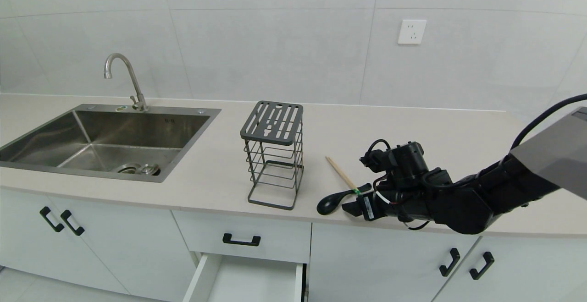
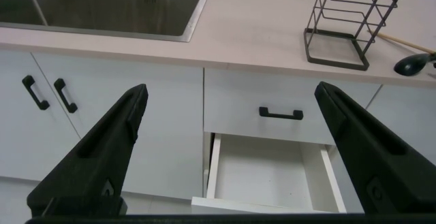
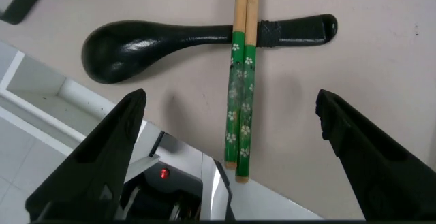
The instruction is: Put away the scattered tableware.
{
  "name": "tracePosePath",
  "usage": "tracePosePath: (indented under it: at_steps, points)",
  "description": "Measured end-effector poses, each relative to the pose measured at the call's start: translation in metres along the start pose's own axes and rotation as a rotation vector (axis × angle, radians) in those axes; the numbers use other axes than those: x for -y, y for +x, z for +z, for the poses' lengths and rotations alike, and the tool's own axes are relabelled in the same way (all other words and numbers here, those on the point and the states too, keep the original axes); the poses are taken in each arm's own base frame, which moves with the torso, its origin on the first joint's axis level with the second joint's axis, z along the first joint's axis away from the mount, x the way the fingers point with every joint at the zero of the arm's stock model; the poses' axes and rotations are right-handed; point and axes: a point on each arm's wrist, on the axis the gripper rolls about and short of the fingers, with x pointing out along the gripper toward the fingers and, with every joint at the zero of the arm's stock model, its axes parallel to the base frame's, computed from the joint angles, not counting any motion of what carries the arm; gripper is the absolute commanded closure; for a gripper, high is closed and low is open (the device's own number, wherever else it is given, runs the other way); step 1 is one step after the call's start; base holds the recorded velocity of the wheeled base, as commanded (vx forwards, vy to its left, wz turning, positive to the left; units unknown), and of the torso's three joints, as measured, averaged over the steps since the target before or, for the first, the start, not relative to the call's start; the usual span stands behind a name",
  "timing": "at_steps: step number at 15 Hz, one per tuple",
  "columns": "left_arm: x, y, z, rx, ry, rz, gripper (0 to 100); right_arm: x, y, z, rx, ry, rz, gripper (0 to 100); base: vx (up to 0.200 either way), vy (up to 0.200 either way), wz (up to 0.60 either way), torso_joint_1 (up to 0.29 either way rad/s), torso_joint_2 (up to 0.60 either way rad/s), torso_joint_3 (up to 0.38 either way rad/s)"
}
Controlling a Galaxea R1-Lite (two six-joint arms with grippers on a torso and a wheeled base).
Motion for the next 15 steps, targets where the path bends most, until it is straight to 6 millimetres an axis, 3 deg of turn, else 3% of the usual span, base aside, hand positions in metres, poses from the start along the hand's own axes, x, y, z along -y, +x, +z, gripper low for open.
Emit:
tracePosePath:
  at_steps: [2, 3, 7, 10, 15]
  points:
    - [0.000, 0.000, 0.000, 0.000, 0.000, 0.002, 0, -0.001, 0.003, -0.001, -0.008, -0.002, 0.000, 0, 0.000, 0.000, 0.00, 0.000, 0.00, 0.000]
    - [0.000, 0.000, 0.000, 0.000, -0.001, 0.004, 0, 0.000, 0.005, -0.001, -0.009, 0.000, -0.001, 100, 0.000, 0.000, 0.00, 0.000, 0.00, 0.000]
    - [0.000, 0.000, 0.000, 0.000, -0.003, 0.005, 0, 0.005, 0.009, -0.002, -0.017, 0.010, -0.015, 100, 0.000, 0.000, 0.00, 0.000, 0.00, 0.000]
    - [0.000, 0.000, 0.000, 0.000, -0.006, 0.006, 0, 0.023, 0.008, 0.000, -0.008, 0.044, -0.061, 100, 0.000, 0.000, 0.00, 0.000, 0.00, 0.000]
    - [0.000, 0.000, 0.000, 0.001, -0.007, 0.007, 0, 0.031, -0.013, 0.012, 0.052, 0.062, -0.074, 100, 0.000, 0.000, 0.00, 0.000, 0.00, 0.000]
